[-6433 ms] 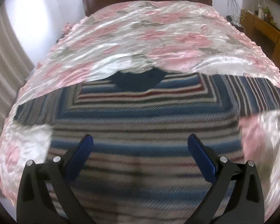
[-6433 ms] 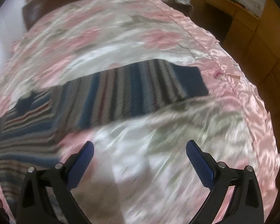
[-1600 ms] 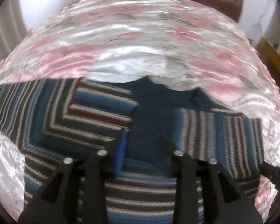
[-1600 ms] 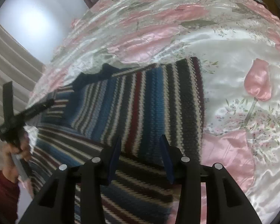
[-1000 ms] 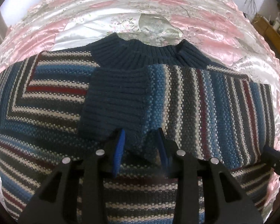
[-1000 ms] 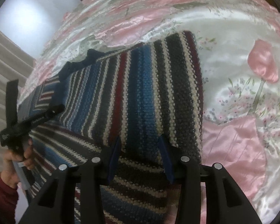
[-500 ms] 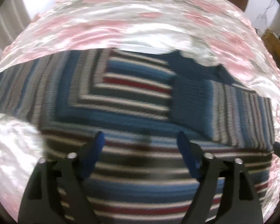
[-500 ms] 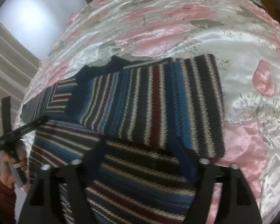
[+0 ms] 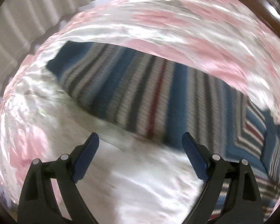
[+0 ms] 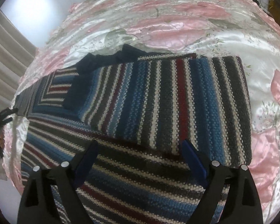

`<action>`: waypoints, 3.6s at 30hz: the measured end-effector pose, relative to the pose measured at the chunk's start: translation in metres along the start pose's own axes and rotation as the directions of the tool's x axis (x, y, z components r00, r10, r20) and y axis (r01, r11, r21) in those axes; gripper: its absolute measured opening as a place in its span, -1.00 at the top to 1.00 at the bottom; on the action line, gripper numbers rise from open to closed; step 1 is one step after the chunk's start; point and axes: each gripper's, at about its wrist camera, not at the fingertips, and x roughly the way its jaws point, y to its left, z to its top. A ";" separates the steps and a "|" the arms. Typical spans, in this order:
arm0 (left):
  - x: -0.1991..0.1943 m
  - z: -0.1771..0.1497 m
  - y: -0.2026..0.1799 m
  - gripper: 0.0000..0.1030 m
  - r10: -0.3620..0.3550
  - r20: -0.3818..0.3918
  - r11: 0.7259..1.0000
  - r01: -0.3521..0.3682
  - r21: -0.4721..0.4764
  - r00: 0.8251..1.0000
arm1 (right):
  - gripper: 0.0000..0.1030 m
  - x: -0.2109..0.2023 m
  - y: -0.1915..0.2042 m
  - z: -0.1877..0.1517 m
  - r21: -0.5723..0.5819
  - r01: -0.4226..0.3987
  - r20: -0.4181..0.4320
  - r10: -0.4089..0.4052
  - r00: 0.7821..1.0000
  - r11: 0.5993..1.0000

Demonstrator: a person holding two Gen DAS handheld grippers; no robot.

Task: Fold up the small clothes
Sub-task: 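Grasp the other sleeve's navy cuff with the left tool and lift, then fold the held sleeve across the sweater body with the left tool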

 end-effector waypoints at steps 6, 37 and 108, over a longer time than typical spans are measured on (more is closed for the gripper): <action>0.019 0.029 0.038 -0.74 -0.014 -0.017 0.999 0.014 -0.046 1.000 | -0.76 0.010 0.011 0.006 0.000 -0.011 -0.007 0.011 1.000 1.000; 0.063 0.076 0.108 0.93 -0.281 0.121 0.910 0.305 -0.282 0.952 | -0.76 0.033 0.048 0.004 -0.093 0.003 -0.007 -0.004 1.000 0.996; -0.038 -0.122 -0.329 0.76 -0.557 0.078 0.789 0.498 0.360 0.827 | -0.75 -0.027 -0.049 -0.036 0.004 -0.027 0.074 0.026 0.997 1.000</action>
